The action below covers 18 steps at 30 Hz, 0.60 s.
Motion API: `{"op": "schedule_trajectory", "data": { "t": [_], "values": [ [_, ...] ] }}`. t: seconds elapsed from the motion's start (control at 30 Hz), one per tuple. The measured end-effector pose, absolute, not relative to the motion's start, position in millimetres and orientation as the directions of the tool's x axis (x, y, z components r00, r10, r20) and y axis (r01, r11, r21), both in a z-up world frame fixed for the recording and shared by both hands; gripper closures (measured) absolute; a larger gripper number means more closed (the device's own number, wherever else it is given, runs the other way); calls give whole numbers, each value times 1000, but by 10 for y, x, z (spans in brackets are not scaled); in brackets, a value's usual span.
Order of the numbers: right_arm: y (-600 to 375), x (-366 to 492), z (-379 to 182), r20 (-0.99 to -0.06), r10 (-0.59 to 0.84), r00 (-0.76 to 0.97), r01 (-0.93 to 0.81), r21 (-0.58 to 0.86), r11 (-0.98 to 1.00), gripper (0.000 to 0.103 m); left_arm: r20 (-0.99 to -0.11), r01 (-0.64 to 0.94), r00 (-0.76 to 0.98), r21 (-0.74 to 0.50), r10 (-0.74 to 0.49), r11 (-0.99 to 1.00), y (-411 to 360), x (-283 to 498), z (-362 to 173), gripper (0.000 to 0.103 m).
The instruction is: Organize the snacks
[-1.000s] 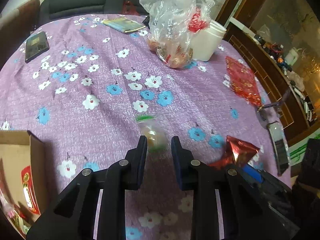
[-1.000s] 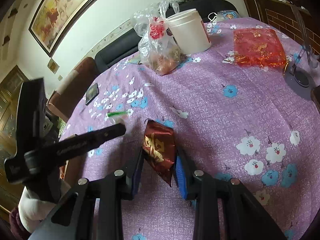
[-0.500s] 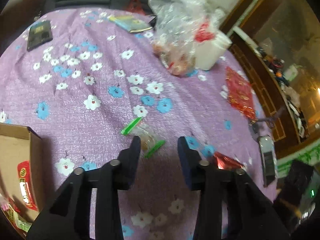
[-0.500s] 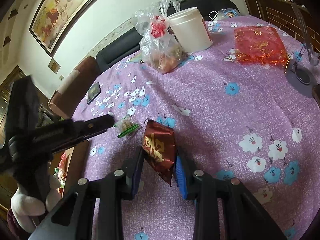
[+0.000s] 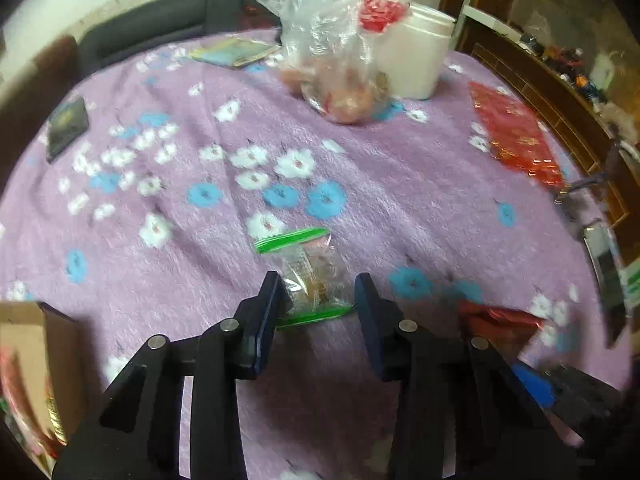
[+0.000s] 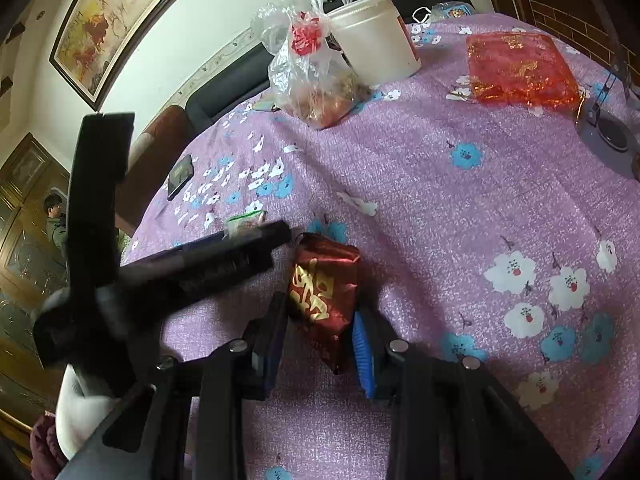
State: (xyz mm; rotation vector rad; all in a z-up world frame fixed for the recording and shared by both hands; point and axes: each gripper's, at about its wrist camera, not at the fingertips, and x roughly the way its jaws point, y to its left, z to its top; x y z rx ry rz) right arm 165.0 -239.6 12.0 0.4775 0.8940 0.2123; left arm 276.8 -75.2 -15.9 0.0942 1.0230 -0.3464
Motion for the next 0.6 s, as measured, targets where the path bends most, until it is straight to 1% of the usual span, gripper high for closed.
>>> {"op": "schedule_trajectory", "data": {
  "t": [0.17, 0.3, 0.5, 0.6],
  "values": [
    [-2392, 1639, 126, -694, 374, 615, 15, 485, 874, 69, -833, 325, 460, -162, -306, 932, -613, 2663, -75, 69],
    [-2411, 1611, 163, -679, 384, 626, 8, 498, 867, 69, -800, 320, 464, -250, -381, 914, -483, 2494, 72, 69],
    [-2425, 1549, 235, -655, 398, 643, -7, 514, 858, 69, -713, 350, 523, -320, -467, 880, -290, 1959, 448, 68],
    [-2377, 1524, 258, -650, 404, 644, -23, 511, 859, 69, -674, 347, 553, -349, -490, 871, -180, 1718, 586, 68]
  ]
}}
